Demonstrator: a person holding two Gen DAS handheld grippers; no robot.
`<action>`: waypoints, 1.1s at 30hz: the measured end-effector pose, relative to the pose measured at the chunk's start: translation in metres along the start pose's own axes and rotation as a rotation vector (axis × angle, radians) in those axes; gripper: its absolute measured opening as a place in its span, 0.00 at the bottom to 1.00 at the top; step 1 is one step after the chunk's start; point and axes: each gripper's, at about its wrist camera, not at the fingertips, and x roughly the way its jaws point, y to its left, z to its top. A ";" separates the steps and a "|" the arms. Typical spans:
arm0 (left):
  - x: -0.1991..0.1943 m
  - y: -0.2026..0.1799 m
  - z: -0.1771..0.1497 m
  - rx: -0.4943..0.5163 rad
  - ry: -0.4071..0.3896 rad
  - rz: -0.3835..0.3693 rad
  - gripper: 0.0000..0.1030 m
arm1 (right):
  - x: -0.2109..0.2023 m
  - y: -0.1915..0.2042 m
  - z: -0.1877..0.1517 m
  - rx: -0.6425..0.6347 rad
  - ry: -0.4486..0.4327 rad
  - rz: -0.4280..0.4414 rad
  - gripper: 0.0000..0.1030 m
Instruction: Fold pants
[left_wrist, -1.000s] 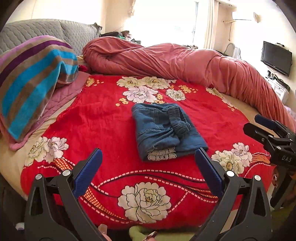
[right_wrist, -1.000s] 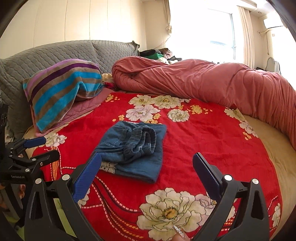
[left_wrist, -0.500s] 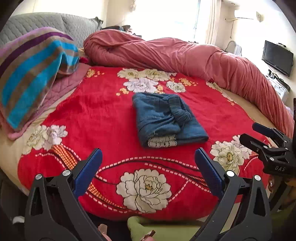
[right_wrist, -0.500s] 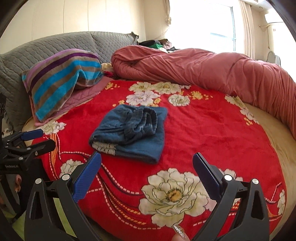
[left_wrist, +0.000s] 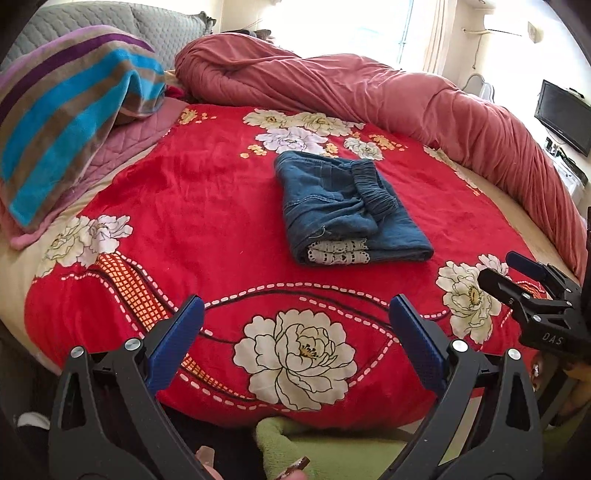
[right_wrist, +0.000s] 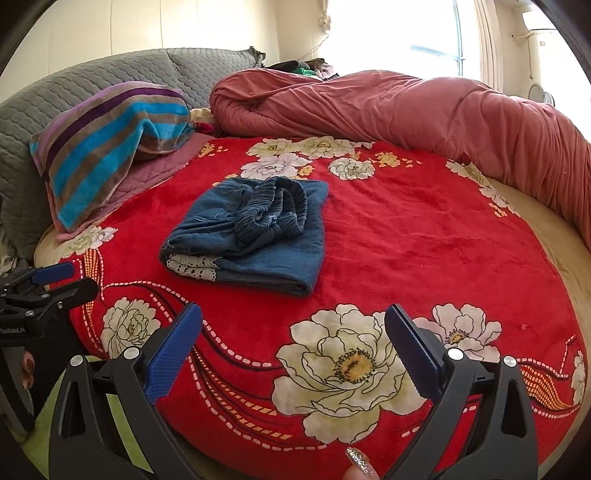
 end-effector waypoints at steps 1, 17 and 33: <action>0.000 0.000 0.000 0.001 0.001 0.001 0.91 | 0.000 0.000 0.000 0.000 0.001 0.002 0.96; 0.000 -0.001 0.000 0.000 0.003 0.010 0.91 | -0.001 -0.003 0.001 0.002 -0.002 0.000 0.96; 0.000 0.000 0.001 0.004 0.007 0.018 0.91 | -0.002 -0.010 0.001 0.008 0.002 -0.005 0.96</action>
